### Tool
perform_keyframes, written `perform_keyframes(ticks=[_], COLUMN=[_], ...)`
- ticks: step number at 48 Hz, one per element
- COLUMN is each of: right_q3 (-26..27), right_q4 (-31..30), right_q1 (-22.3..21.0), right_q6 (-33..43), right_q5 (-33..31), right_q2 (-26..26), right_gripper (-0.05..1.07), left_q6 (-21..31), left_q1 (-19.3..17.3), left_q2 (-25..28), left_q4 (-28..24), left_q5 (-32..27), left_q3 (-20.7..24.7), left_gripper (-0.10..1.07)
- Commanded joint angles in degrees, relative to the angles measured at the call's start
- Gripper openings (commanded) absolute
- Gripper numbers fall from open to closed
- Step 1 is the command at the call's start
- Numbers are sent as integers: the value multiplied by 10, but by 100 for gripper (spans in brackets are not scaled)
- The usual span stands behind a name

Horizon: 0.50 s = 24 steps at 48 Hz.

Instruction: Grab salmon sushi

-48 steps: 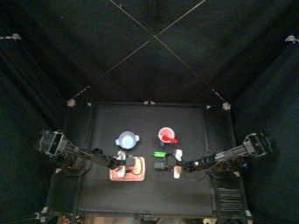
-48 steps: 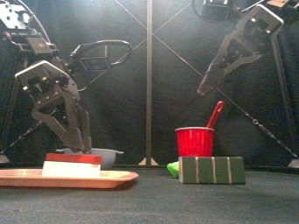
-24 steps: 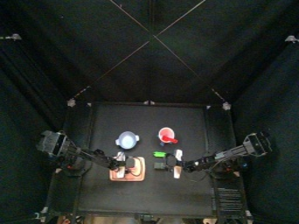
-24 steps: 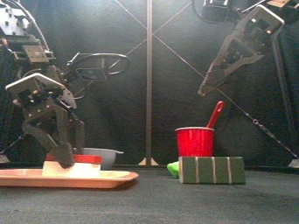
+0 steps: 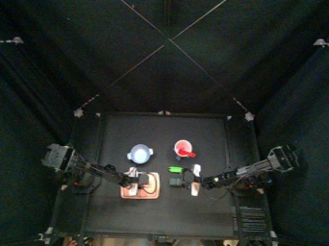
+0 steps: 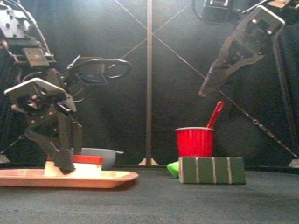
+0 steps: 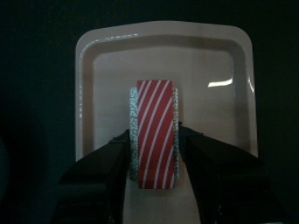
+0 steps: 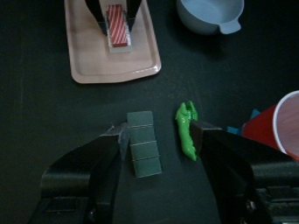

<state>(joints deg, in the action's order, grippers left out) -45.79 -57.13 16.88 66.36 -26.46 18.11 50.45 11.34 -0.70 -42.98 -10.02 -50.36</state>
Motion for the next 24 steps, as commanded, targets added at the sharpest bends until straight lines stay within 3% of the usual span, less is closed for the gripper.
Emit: perform_keyframes(ticks=[1,9,24], right_q3=[5,4,4], right_q4=[1,3,5], right_q1=[0,0,0], right_q6=[0,1,1], right_q5=[1,1,1], right_q2=[13,13,13], right_gripper=[91,91,91], left_q6=[0,0,1], left_q1=[1,1,4], left_q2=[-11,-31,-48], left_q4=[0,0,0], left_q5=[-3,-21,-36], left_q3=[18,33,42], left_gripper=[59,49,48])
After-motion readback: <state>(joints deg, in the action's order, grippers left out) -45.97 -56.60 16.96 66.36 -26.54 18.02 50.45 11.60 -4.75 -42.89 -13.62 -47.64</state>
